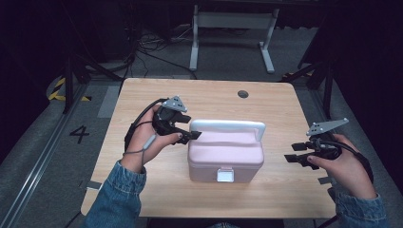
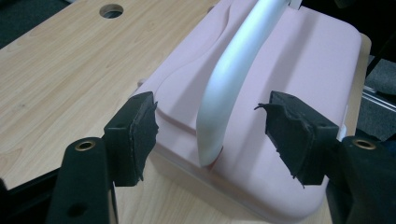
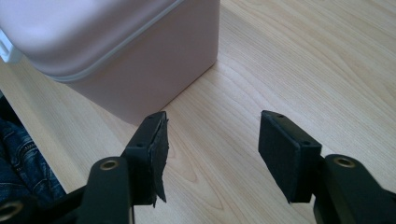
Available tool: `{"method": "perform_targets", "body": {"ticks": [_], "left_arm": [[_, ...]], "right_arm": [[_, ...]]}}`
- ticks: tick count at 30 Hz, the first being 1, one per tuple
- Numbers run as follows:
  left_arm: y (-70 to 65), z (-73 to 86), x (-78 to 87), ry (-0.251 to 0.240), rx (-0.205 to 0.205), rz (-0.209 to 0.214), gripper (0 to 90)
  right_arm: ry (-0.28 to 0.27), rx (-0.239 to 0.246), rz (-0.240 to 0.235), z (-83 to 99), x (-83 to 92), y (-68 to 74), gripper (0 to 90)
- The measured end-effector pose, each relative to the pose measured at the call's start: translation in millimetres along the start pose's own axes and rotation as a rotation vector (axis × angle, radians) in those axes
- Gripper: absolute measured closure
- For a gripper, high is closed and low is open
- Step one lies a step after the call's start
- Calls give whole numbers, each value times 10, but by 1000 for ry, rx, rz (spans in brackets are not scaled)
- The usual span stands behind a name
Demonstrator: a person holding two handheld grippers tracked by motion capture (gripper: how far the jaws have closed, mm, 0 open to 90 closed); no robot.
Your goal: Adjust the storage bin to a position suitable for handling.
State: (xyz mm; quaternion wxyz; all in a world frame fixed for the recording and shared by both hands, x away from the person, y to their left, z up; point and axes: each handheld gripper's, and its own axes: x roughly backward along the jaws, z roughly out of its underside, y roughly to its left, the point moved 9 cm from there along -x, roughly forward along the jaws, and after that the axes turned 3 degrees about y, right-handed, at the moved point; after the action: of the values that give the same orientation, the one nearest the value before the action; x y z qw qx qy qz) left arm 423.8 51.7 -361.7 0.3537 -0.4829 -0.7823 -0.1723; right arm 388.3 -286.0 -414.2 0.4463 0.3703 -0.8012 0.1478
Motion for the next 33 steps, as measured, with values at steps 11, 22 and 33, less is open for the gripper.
{"method": "perform_targets", "body": {"ticks": [11,22,33], "left_arm": [[-9,-68,-237,18,-65,7,367],[-31,-68,-321,86,-129,-55,580],[-68,-136,-267,60,-106,-54,796]], "right_arm": [[0,2,4,5,-20,2,432],[-4,11,-2,-4,-15,26,462],[-6,12,-3,0,-27,17,469]]}}
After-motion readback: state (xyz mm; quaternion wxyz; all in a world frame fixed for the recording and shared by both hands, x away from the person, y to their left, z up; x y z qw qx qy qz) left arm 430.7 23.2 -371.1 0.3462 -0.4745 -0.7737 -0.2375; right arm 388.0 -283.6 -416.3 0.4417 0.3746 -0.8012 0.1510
